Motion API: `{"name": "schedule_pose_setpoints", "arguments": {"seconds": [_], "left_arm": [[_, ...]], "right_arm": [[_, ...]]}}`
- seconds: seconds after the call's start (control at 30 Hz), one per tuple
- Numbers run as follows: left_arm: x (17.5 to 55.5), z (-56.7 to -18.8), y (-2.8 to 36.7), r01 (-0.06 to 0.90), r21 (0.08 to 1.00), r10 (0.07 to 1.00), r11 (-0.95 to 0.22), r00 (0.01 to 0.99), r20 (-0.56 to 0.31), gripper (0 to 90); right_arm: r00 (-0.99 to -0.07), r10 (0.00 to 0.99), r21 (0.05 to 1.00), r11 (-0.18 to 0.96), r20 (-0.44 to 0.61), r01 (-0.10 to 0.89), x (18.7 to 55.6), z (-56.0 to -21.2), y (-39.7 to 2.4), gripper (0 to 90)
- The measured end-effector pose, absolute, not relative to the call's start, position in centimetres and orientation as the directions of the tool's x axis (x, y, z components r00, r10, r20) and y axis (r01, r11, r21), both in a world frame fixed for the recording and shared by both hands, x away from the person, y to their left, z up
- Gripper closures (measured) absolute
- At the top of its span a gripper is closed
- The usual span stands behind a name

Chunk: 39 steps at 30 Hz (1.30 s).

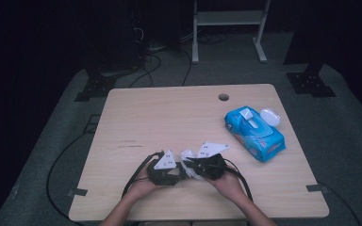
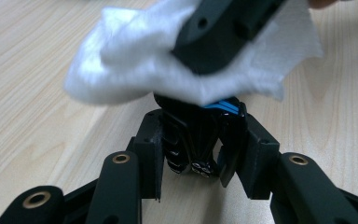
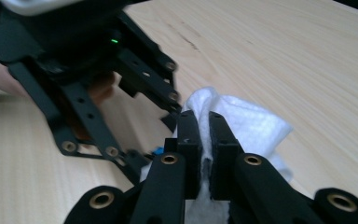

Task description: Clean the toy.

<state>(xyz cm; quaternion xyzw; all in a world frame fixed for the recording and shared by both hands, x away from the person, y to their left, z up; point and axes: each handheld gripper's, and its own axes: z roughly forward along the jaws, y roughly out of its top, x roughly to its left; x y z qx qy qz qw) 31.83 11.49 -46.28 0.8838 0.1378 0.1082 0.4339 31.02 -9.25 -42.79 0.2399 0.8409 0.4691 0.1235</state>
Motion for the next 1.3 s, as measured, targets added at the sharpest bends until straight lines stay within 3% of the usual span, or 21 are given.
{"name": "schedule_pose_setpoints", "arguments": {"seconds": [0.27,0.5,0.63,0.87,1.13,1.3], "left_arm": [[31.9,-46.1,11.5,0.133,0.786,0.329,-0.604,0.94,0.093,57.8],[32.6,-46.0,12.1,0.17,0.787,0.365,-0.593,0.928,0.075,56.4],[33.4,-46.0,13.1,0.246,0.812,0.408,-0.529,0.913,-0.011,55.1],[33.7,-44.8,13.9,0.291,0.859,0.394,-0.42,0.912,-0.116,49.7],[34.7,-44.5,14.9,0.382,0.876,0.406,-0.293,0.88,-0.248,49.4],[35.3,-45.1,15.0,0.44,0.855,0.434,-0.274,0.85,-0.298,49.4]], "right_arm": [[-0.734,0.678,0.831,0.426,-0.033,0.357,32.6,-42.4,-14.9,84.9],[-0.724,0.69,0.838,0.405,-0.019,0.365,32.6,-42.7,-15.8,84.8],[-0.731,0.683,0.846,0.392,-0.003,0.363,32.6,-42.9,-15.2,84.8],[-0.734,0.679,0.848,0.401,-0.021,0.347,32.4,-43.0,-14.9,84.8],[-0.737,0.676,0.851,0.405,-0.031,0.336,32.3,-43.0,-14.9,84.8],[-0.74,0.671,0.851,0.413,-0.043,0.325,32.1,-43.1,-15.0,84.8]]}}
